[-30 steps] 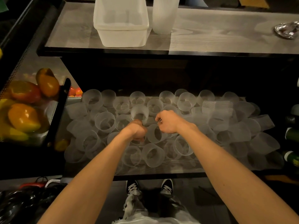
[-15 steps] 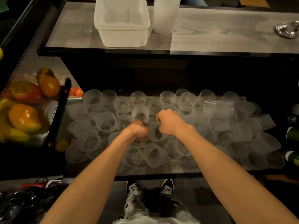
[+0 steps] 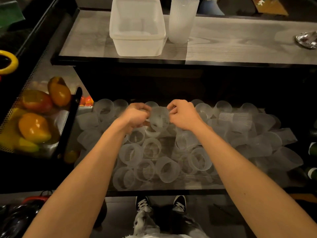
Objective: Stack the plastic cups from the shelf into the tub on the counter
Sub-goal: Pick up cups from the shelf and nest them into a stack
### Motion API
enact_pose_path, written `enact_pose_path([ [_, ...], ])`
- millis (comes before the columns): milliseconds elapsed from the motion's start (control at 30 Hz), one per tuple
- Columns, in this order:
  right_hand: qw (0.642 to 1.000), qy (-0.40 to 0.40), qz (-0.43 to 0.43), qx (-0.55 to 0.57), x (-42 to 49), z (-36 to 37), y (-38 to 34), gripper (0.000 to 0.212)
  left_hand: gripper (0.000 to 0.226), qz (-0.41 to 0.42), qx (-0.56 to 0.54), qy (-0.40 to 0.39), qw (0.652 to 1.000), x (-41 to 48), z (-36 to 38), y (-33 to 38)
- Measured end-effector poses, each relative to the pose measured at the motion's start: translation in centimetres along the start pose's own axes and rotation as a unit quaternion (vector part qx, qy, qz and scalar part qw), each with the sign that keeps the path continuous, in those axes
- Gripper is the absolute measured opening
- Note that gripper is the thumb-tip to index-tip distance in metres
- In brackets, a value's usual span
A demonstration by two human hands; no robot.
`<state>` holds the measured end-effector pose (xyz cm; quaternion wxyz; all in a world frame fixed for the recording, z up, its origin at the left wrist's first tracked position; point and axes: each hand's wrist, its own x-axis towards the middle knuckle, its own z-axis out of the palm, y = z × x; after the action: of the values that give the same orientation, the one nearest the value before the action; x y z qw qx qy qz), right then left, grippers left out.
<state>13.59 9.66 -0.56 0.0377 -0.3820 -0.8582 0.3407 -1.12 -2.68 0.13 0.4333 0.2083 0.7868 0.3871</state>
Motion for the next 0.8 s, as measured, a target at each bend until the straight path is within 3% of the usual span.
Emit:
enact_pose_path([
  [233, 0.998, -0.039, 0.011, 0.046, 0.7, 3.2, 0.4, 0.033, 0.033, 0.011, -0.01, 0.054, 0.998, 0.5, -0.1, -2.3],
  [633, 0.997, -0.07, 0.014, 0.024, 1.6, 4.5, 0.7, 0.053, 0.041, 0.023, 0.021, 0.048, 0.998, 1.8, 0.6, -3.4],
  [800, 0.996, -0.087, 0.018, 0.0, 1.7, 4.8, 1.0, 0.043, 0.044, 0.008, 0.074, 0.031, 0.997, 2.2, 0.5, -3.3],
])
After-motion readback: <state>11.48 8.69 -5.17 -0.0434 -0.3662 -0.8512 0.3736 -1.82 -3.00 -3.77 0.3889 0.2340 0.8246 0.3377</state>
